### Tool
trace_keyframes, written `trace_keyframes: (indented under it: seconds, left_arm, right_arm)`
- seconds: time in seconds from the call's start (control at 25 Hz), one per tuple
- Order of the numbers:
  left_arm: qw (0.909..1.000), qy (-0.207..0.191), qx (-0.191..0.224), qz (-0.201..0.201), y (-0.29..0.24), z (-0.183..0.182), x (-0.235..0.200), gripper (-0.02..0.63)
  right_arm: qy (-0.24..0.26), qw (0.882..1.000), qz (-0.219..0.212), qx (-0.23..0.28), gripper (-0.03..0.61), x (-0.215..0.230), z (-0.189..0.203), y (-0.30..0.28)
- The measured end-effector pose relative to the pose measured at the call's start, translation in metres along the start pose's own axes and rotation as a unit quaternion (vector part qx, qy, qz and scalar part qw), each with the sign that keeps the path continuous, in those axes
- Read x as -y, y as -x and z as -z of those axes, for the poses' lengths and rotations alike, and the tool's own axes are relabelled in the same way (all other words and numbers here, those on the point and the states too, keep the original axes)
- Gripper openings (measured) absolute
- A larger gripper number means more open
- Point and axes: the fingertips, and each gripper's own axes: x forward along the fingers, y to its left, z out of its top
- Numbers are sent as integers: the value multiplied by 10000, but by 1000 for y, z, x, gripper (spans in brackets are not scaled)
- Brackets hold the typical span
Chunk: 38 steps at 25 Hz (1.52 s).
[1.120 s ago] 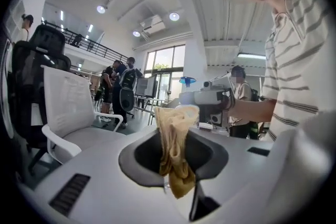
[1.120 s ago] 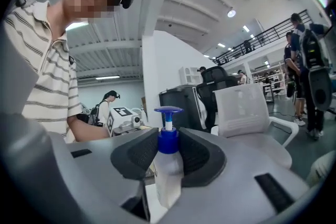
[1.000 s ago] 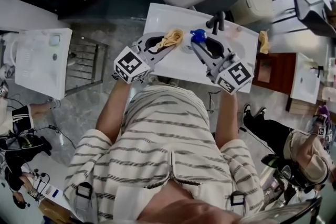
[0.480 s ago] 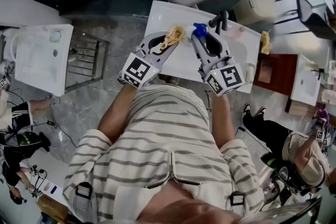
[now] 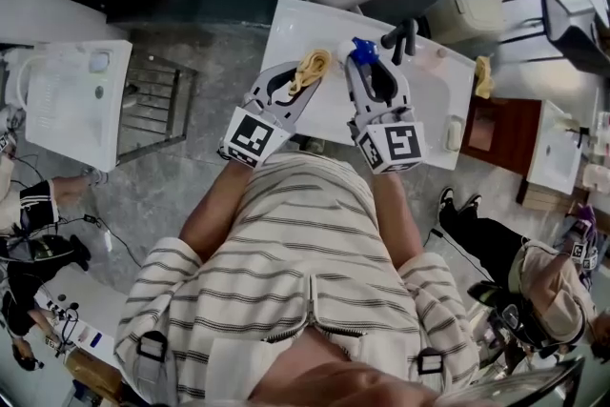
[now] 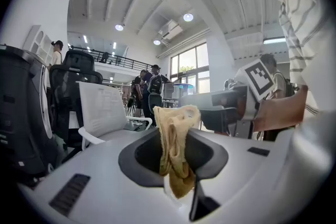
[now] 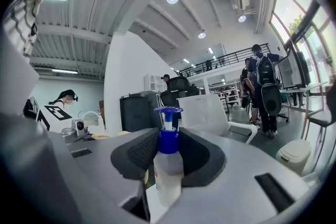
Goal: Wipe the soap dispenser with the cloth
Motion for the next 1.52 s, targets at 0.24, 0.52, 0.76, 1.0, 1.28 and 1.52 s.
trace_keyframes:
  seconds: [0.24, 0.52, 0.76, 1.0, 1.28, 1.52]
  left_arm:
    - [9998, 19, -66, -193, 7, 7, -14, 91]
    - [9993, 74, -234, -290, 8, 18, -24, 91]
    - [9984, 216, -370, -368, 6, 30, -33, 91]
    - [9977, 171, -494, -438, 1, 37, -45, 91]
    - [9975, 412, -487, -290, -13, 54, -44, 91]
    - [9966, 451, -670, -142, -20, 69, -42, 91]
  right_arm:
    - [5, 10000, -88, -12, 121, 12, 15, -19]
    - [228, 9988, -423, -108, 121, 25, 34, -49]
    - [235, 9991, -247, -259, 121, 46, 58, -78]
    - [177, 9987, -371, -285, 121, 52, 86, -109]
    - [314, 9963, -660, -444, 123, 58, 114, -135]
    - [510, 9907, -1101, -622, 123, 56, 140, -157]
